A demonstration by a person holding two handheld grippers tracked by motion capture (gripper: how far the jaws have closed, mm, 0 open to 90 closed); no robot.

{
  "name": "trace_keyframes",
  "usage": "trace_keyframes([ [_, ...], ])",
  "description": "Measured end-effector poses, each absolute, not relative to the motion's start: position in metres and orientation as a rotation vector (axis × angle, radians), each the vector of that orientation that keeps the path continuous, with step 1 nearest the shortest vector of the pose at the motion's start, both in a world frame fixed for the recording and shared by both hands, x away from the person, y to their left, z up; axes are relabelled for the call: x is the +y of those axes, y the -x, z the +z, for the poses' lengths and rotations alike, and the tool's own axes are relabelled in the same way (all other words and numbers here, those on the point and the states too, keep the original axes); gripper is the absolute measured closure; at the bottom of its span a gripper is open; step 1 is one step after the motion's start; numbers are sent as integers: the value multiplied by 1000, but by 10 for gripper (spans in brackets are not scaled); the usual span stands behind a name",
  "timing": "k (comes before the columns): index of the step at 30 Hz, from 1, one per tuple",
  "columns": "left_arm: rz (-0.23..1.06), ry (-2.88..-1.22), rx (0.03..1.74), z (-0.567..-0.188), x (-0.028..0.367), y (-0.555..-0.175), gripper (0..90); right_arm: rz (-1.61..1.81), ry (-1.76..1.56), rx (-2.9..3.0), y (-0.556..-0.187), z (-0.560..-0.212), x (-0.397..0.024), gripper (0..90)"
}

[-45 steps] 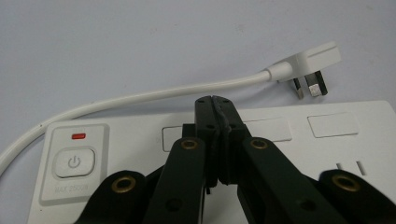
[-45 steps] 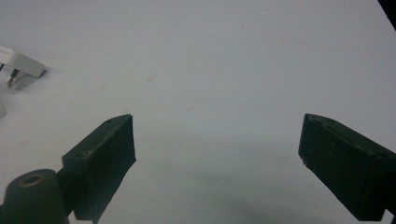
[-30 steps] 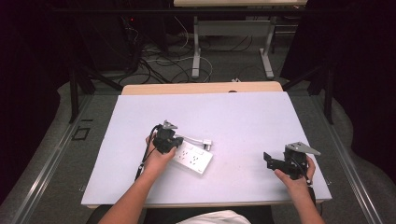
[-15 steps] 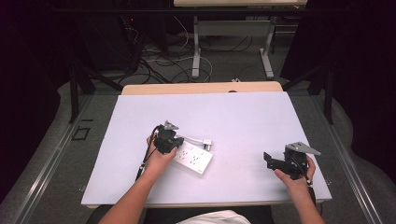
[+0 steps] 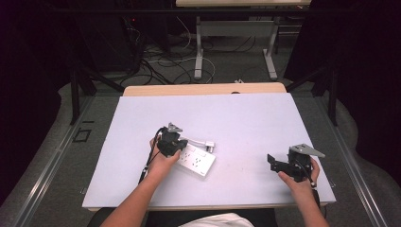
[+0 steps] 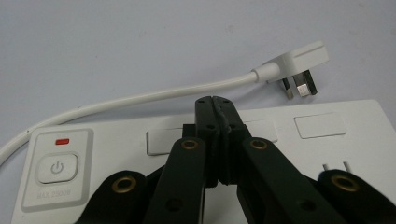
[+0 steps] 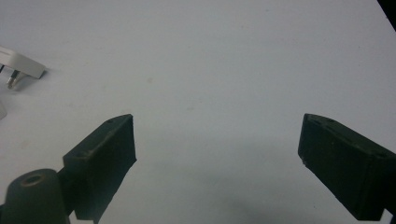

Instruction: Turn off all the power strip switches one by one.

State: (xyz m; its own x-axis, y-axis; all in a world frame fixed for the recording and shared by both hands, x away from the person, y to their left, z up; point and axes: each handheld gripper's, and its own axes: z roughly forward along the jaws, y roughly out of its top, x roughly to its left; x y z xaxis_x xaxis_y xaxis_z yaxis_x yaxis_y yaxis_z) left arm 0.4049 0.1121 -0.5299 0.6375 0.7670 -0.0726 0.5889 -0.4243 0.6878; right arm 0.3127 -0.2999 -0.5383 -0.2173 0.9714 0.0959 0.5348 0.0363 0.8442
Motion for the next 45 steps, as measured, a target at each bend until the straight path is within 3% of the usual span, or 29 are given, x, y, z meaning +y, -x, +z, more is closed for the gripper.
trace_keyframes([
  [45,299,-2196,960,-530,86,-391,900,1090,-1522,1803,-312,-538,-301,106],
])
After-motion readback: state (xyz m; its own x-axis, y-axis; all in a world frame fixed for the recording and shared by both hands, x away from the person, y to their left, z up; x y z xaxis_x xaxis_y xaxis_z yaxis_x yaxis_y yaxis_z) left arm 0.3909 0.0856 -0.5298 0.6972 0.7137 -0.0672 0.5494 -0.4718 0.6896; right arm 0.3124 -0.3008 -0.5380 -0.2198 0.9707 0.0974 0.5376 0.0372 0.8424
